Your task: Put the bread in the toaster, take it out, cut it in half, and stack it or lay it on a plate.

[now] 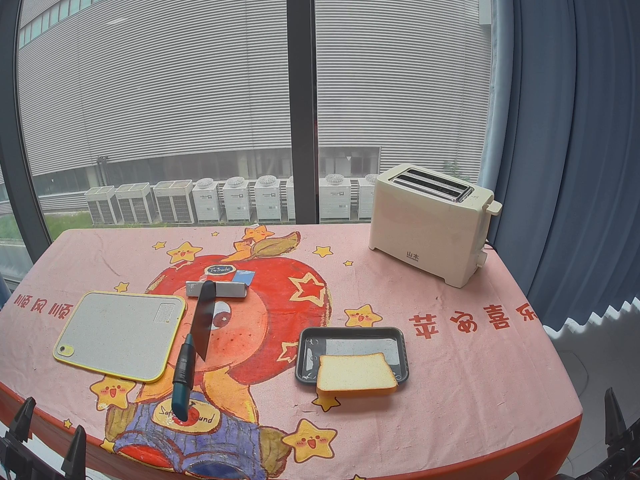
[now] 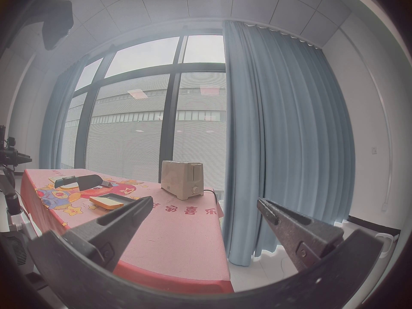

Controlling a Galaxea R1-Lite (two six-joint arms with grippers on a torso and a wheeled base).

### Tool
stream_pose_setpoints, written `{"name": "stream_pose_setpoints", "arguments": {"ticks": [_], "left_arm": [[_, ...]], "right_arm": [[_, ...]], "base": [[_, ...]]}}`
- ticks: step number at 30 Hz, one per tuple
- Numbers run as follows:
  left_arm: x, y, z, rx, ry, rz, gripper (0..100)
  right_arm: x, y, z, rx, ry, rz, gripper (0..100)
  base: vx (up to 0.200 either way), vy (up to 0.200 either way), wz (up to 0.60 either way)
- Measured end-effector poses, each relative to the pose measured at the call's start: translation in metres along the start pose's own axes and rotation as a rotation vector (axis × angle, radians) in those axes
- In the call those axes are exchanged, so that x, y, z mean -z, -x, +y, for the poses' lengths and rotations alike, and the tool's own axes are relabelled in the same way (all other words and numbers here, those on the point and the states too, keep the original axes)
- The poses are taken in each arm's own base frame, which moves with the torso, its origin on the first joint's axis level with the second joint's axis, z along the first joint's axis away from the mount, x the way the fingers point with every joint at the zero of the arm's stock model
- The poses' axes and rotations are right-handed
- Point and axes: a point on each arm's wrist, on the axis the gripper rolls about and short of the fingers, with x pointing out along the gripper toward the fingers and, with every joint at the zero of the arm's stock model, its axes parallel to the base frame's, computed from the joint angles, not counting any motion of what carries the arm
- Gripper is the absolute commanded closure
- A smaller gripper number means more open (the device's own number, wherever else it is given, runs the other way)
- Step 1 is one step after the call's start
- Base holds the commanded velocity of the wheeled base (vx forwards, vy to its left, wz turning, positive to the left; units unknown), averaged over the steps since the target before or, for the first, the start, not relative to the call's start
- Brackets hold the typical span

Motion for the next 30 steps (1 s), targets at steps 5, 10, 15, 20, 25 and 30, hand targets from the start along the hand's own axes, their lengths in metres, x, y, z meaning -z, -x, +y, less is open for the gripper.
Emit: {"name": "stream_pose_setpoints", "arguments": {"ticks": [5,10,15,20,25,30], "left_arm": [[0.0,0.0,0.0,0.0,0.0,0.0,0],[0.0,0.0,0.0,0.0,0.0,0.0,0],[0.0,0.0,0.0,0.0,0.0,0.0,0],[0.0,0.0,0.0,0.0,0.0,0.0,0],[0.0,0.0,0.0,0.0,0.0,0.0,0],[0.0,0.0,0.0,0.0,0.0,0.0,0]], "right_arm": [[-0.0001,0.0,0.0,-0.001,-0.002,-0.002,0],[-0.0005,0.0,0.0007,-0.033,-0.01,-0.006,0],[-0.0014,0.0,0.001,-0.047,-0.054,-0.014,0],[-0.0014,0.0,0.001,-0.051,-0.149,-0.013,0],[-0.0015,0.0001,0.0015,-0.071,-0.264,-0.007,0],[-0.0014,0.0001,0.002,-0.093,-0.371,0.0,0]], "base": [[0.0,0.0,0.0],[0.0,0.0,0.0],[0.0,0.0,0.0],[0.0,0.0,0.0],[0.0,0.0,0.0],[0.0,0.0,0.0]]}}
